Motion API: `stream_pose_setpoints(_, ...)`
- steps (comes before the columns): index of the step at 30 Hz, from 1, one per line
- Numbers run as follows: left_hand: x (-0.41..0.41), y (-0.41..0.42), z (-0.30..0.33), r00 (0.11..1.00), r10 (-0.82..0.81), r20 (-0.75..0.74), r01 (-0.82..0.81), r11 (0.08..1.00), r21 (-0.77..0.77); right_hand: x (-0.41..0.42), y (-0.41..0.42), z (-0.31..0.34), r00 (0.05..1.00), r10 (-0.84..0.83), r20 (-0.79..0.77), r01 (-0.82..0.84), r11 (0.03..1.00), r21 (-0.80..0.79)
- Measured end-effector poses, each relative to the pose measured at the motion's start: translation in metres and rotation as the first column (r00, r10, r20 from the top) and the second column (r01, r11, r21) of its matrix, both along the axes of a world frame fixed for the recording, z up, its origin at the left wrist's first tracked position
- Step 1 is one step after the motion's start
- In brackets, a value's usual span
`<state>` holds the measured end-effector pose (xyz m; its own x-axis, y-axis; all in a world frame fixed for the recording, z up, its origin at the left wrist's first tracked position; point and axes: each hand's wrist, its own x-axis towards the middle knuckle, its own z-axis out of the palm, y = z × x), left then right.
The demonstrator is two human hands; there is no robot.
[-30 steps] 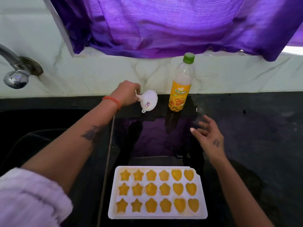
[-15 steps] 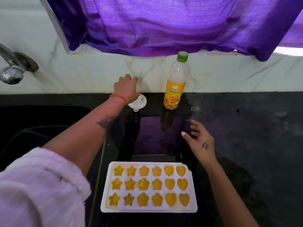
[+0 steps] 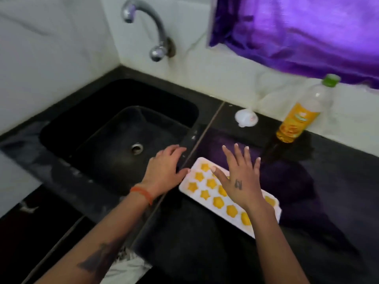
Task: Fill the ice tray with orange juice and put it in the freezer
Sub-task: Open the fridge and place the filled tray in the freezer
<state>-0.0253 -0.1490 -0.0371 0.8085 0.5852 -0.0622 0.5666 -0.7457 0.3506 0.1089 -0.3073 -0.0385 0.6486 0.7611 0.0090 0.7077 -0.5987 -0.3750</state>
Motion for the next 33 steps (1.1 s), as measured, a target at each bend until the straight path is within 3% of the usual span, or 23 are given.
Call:
stream_pose_setpoints(4,-0.081,-0.003,-0.01,0.986,0.168,0.012,-0.168,0.985,-0.03,-0.053,0.026,-0.005,0.97,0.24,-0.041,-0.241,0.97,-0.027)
stream_pose_setpoints(10,-0.205,-0.026,-0.022,0.905,0.419,0.073,-0.415,0.907,-0.064,-0.144,0.058,-0.006,0.831,0.549,-0.086,-0.554,0.831,-0.05)
stream_pose_setpoints(18,-0.412,-0.09,-0.033,0.683,0.725,0.09,-0.713,0.688,-0.133,-0.326,0.075,-0.002,0.563,0.777,-0.281,-0.808,0.589,0.009)
stream_pose_setpoints(21,-0.486,-0.127,-0.035,0.565,0.82,0.098,-0.803,0.573,-0.166,-0.4,0.066,-0.001,0.462,0.811,-0.359,-0.856,0.514,0.06)
stream_pose_setpoints(25,-0.579,-0.186,-0.034,0.364,0.925,0.113,-0.908,0.379,-0.181,-0.495,0.052,-0.005,0.29,0.879,-0.377,-0.938,0.34,0.072)
stream_pose_setpoints(33,-0.703,-0.308,-0.031,-0.146,0.973,0.176,-0.971,-0.107,-0.216,-0.67,0.013,-0.008,-0.13,0.895,-0.426,-0.991,-0.112,0.067)
